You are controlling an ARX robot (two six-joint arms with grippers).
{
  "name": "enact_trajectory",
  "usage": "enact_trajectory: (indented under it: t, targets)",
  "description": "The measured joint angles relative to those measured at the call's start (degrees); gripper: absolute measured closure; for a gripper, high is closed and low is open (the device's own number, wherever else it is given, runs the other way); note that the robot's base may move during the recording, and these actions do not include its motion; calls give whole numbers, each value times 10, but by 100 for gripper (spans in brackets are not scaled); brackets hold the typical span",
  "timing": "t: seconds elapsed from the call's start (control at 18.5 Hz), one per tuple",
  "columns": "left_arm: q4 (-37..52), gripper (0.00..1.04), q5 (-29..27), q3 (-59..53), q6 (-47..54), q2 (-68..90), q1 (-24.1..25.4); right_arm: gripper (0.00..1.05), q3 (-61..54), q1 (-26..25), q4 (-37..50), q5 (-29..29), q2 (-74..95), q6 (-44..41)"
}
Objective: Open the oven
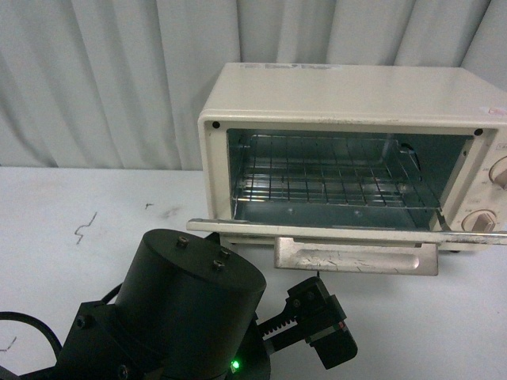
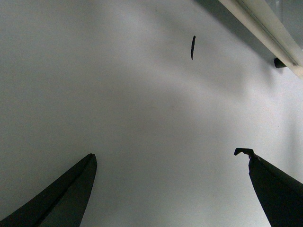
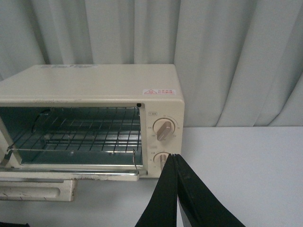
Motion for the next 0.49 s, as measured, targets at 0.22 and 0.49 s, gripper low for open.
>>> enact_trajectory:
  t: [0.22,0.49]
  targets:
    - [0,7,0,0,0,0,0,103,0,0,-47,0,-49,0]
    - [0,7,0,0,0,0,0,103,0,0,-89,0,-91,0]
